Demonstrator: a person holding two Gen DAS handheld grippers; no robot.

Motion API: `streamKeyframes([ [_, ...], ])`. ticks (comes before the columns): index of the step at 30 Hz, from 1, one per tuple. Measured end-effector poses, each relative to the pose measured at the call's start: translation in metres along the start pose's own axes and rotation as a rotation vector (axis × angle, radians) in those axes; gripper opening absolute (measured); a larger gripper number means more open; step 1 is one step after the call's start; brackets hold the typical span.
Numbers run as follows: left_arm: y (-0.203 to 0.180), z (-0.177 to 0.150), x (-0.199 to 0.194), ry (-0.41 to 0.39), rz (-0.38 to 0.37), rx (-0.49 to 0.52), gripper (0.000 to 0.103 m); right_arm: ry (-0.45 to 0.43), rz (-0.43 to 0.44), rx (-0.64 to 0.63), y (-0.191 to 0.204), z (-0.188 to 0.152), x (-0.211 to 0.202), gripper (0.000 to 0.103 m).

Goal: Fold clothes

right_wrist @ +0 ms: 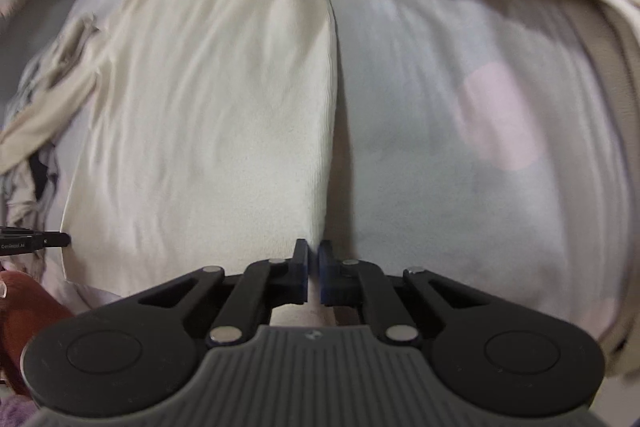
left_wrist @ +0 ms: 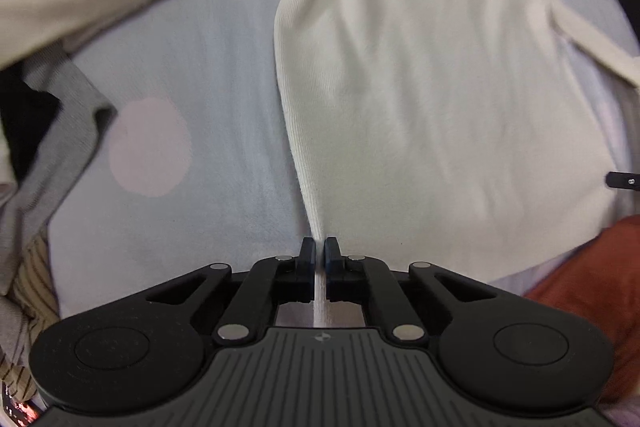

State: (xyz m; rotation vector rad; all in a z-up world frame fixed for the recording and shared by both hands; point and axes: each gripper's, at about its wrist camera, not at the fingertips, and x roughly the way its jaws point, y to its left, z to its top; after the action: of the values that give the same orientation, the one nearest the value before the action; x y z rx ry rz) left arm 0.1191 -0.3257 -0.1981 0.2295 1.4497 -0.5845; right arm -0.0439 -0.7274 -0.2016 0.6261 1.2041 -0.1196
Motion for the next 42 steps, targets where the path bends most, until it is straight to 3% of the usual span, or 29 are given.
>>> streamKeyframes([
  [2, 0.002, -0.008, -0.014, -0.011, -0.034, -0.001, 0.002, -0.018, 0.027, -0.006, 0.003, -0.005, -0.015, 0.005],
  [5, 0.004, -0.016, -0.023, -0.013, -0.034, 0.008, 0.002, -0.035, 0.000, -0.049, 0.017, -0.008, -0.027, 0.005],
  [14, 0.009, 0.013, 0.019, 0.095, 0.033, -0.086, 0.002, 0.015, -0.120, -0.068, 0.015, -0.007, -0.002, 0.005],
  [21, 0.005, 0.017, 0.025, 0.099, 0.038, -0.101, 0.004, 0.005, -0.145, -0.088, 0.017, -0.012, 0.000, 0.008],
  [22, 0.005, 0.016, 0.022, 0.093, 0.028, -0.103, 0.006, -0.013, -0.147, -0.085, 0.017, -0.012, -0.002, 0.011],
  [23, 0.005, 0.016, 0.020, 0.086, 0.018, -0.104, 0.014, -0.030, -0.148, -0.083, 0.016, -0.013, -0.003, 0.012],
  [24, 0.007, 0.016, 0.016, 0.075, 0.008, -0.105, 0.023, -0.063, -0.141, -0.080, 0.016, -0.015, -0.008, 0.014],
  [27, 0.015, 0.015, -0.007, -0.002, -0.033, -0.114, 0.025, -0.163, -0.124, -0.047, 0.012, -0.022, -0.021, 0.027],
  [31, 0.040, 0.018, -0.051, -0.125, -0.056, -0.141, 0.028, -0.242, -0.117, -0.017, 0.012, -0.026, -0.029, 0.031],
  [35, 0.081, 0.025, -0.097, -0.240, -0.002, -0.174, 0.029, -0.273, -0.111, -0.014, 0.012, -0.029, -0.032, 0.037],
  [42, 0.173, 0.030, -0.161, -0.387, 0.138, -0.338, 0.033, -0.306, -0.119, -0.013, 0.014, -0.029, -0.031, 0.037],
])
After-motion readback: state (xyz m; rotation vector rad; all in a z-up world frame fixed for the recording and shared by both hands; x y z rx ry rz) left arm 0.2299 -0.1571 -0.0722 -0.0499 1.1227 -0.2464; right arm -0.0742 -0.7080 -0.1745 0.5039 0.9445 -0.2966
